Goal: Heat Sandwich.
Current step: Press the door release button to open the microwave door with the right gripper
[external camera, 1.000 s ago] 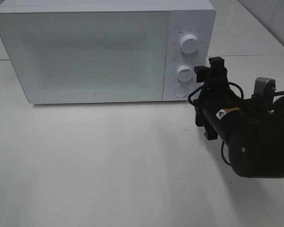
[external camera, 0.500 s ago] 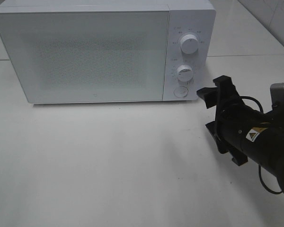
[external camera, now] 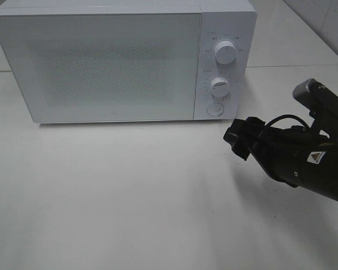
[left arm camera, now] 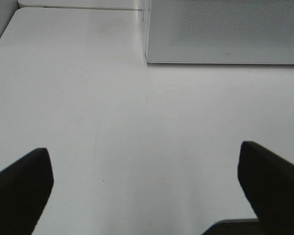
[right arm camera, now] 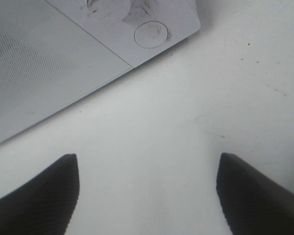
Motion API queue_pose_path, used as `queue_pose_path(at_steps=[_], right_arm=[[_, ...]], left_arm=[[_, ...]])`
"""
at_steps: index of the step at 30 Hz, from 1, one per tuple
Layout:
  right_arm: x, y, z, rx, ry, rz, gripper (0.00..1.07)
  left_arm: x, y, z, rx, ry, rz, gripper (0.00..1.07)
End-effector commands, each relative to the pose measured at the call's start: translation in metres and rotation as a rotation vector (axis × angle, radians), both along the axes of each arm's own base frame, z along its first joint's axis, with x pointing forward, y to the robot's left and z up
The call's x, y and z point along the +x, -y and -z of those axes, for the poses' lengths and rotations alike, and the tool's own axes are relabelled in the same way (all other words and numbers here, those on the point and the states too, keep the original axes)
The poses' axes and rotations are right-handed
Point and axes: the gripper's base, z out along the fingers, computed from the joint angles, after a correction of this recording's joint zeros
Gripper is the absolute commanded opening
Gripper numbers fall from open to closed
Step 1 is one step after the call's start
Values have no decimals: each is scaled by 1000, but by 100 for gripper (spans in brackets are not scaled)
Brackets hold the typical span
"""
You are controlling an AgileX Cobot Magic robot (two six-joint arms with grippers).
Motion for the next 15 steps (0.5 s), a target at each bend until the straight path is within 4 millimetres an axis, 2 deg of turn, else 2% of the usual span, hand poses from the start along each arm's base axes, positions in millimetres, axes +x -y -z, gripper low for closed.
queue_pose_path(at_steps=[1,2,6,13,15], right_arm=[[0,-3,-8,-140,-1,-126,76],[0,-6,-11,-206,-7,-205,76],[0,-13,-18,-283,-23,-341,76],[-4,-22,-30,-343,-55,-523,76],[-6,-26,-38,-357,-60,-603,76]], left_arm=[[-2,0,0,0,24,-3,97],[-2,0,0,0,24,-3,97],[-2,0,0,0,24,-3,97],[-2,0,0,0,24,-3,97],[-2,0,0,0,24,-3,97]])
